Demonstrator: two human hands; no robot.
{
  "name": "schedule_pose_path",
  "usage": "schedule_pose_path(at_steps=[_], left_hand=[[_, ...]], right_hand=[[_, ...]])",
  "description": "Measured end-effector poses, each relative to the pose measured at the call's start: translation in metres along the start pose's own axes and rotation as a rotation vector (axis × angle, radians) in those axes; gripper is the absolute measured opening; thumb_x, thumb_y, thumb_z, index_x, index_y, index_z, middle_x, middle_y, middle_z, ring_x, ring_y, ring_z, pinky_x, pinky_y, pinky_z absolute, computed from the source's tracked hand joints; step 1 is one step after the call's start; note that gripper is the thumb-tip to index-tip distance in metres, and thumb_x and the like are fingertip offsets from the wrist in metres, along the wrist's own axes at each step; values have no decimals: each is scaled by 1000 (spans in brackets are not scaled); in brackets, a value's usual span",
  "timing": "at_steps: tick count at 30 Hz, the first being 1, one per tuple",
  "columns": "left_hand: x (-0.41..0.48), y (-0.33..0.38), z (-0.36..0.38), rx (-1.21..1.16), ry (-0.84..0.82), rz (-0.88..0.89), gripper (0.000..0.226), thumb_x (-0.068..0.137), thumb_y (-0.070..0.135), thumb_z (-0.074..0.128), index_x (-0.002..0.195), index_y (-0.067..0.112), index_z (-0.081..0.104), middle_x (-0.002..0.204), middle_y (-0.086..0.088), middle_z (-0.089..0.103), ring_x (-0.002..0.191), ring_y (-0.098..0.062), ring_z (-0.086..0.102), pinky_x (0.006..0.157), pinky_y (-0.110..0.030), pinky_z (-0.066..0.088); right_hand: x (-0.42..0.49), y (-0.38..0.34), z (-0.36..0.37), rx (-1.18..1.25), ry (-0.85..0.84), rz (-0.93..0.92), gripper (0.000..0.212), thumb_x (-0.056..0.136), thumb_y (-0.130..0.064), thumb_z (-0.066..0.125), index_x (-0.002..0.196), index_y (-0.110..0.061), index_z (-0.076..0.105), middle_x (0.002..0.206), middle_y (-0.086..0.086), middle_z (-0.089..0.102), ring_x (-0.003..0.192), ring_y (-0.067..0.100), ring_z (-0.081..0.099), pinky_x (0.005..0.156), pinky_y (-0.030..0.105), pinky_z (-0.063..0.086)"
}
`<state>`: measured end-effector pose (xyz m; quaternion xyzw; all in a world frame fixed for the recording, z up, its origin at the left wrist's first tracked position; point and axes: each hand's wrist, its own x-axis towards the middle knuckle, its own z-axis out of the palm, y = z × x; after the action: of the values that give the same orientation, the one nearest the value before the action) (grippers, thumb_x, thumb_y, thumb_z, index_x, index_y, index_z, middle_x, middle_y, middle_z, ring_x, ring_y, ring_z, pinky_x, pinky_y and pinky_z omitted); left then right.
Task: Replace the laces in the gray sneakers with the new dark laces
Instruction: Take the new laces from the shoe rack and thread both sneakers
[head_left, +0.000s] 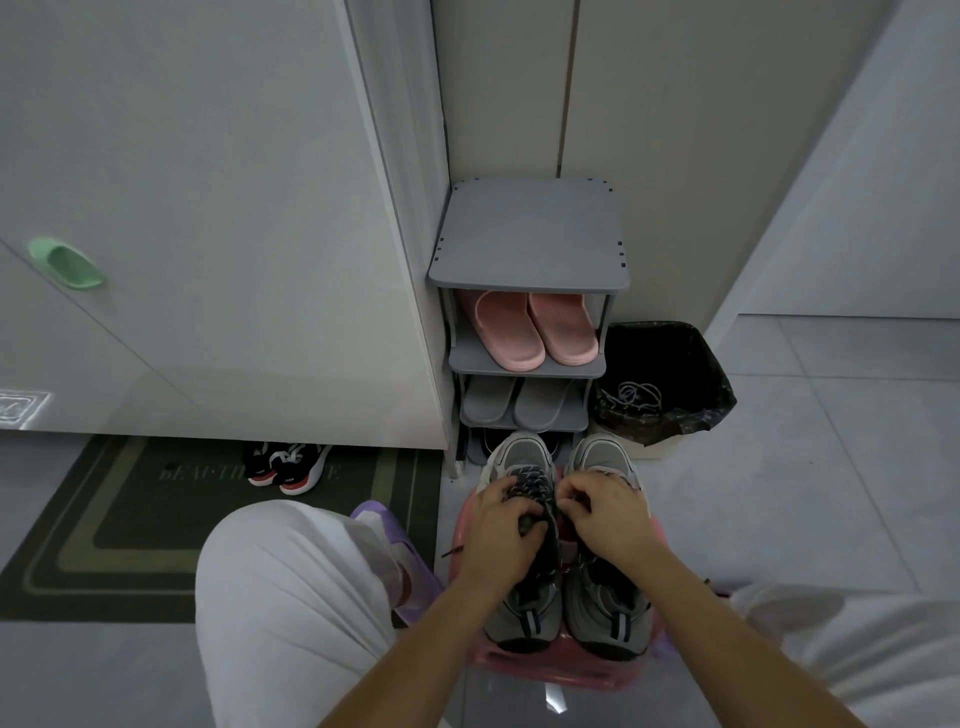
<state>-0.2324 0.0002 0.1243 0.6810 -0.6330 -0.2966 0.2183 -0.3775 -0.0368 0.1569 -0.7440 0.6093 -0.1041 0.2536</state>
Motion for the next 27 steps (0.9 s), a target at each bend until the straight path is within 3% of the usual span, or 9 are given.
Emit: schedule_pose_path(at_steps=[12, 17, 20, 22, 24, 27], left_hand=[[6, 3, 1, -14, 13, -37, 21, 82, 18, 66, 101, 16, 72, 143, -6, 39, 135, -19, 30, 109, -22, 23], [6, 3, 0, 7, 21, -35, 21, 82, 20, 65, 101, 17, 72, 144, -4, 39, 135, -19, 30, 108, -22, 22], [7, 5, 0, 20, 28, -37, 16, 86, 22, 63, 99, 17, 72, 143, -3, 40, 135, -17, 30, 108, -23, 22], [8, 5, 1, -2, 34, -61, 15, 87, 21, 63, 98, 16, 72, 142, -3, 41, 134, -16, 30, 109, -24, 23], [8, 6, 1, -33, 42, -87, 13, 86, 21, 64, 96, 16, 72, 142, -2, 41, 135, -16, 31, 110, -25, 23], [8, 6, 2, -64, 46, -110, 11, 86, 20, 65, 94, 16, 72, 142, -1, 41, 135, -15, 31, 110, -24, 22]], right_hand=[[3, -4, -4, -269, -36, -15, 15, 87, -28, 52, 92, -32, 65, 106, -9, 61, 112, 16, 48, 95, 33, 30], [2, -7, -2, -207, -62, 0, 17, 89, -35, 53, 98, -35, 67, 112, -11, 61, 116, 15, 47, 102, 35, 29], [-7, -3, 1, -236, -5, -14, 24, 90, -38, 52, 111, -37, 64, 123, -14, 54, 123, 15, 41, 105, 34, 24], [-17, -2, 4, -220, 173, -9, 20, 85, -37, 61, 102, -33, 69, 111, -9, 58, 110, 19, 52, 97, 36, 33], [-26, 3, 12, -215, 318, -22, 17, 79, -38, 58, 76, -29, 72, 82, -7, 63, 81, 19, 61, 78, 36, 43], [-37, 3, 21, -319, 213, -11, 33, 72, -49, 45, 59, -30, 68, 61, -10, 61, 63, 14, 61, 72, 30, 38]])
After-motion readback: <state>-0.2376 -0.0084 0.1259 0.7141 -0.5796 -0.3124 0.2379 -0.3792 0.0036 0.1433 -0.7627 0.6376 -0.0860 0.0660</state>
